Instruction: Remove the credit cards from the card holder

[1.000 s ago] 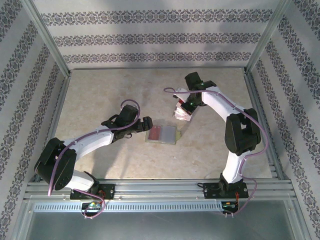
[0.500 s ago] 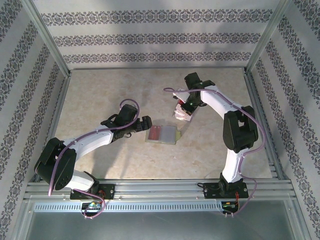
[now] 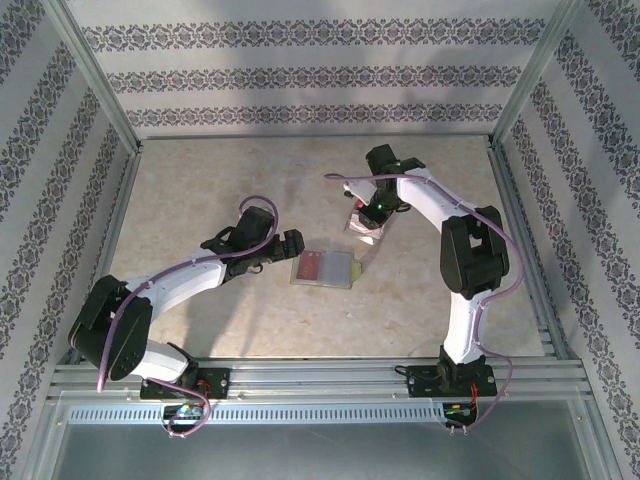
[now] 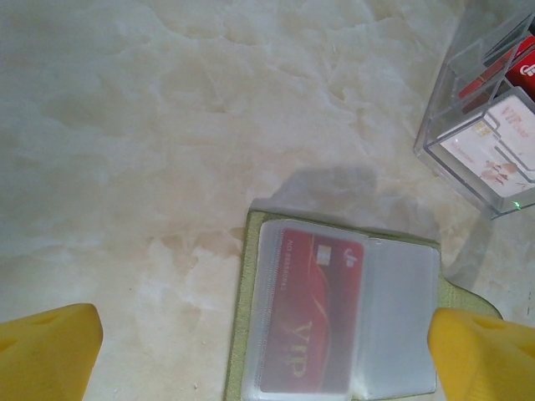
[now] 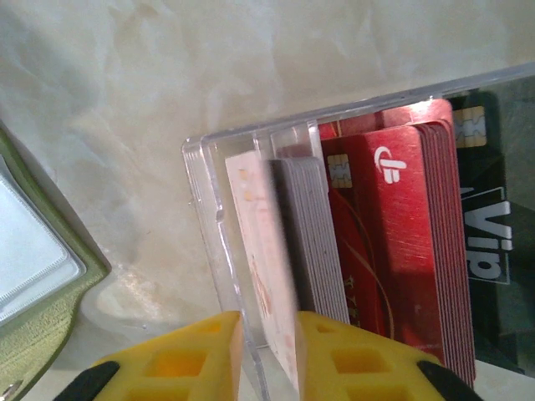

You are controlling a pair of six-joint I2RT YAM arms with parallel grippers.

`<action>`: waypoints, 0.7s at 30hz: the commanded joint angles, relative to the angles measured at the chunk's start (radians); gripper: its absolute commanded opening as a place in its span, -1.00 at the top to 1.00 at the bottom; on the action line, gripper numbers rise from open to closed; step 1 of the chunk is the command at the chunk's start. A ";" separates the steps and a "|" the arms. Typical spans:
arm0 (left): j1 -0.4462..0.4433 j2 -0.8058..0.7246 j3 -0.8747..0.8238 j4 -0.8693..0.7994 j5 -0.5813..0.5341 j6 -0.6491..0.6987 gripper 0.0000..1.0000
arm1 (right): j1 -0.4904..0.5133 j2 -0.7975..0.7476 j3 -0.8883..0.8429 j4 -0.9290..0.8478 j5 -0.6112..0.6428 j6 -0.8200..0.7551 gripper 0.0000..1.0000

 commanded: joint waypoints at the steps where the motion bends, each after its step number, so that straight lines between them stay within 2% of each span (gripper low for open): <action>1: 0.012 0.004 0.022 -0.014 0.008 0.007 -0.99 | -0.001 -0.038 0.021 -0.021 -0.009 0.023 0.50; 6: 0.014 -0.004 0.023 -0.016 -0.001 0.006 -0.99 | 0.008 -0.111 0.000 0.000 0.006 0.104 0.42; 9: 0.019 -0.011 0.018 -0.015 -0.010 0.001 -0.99 | 0.037 -0.180 -0.053 0.055 0.074 0.208 0.31; 15: 0.036 -0.042 -0.017 0.005 -0.058 -0.014 -0.99 | 0.149 -0.293 -0.171 0.135 0.311 0.493 0.13; 21: 0.063 -0.091 -0.068 0.029 -0.101 -0.040 -0.99 | 0.289 -0.364 -0.256 0.124 0.403 0.816 0.08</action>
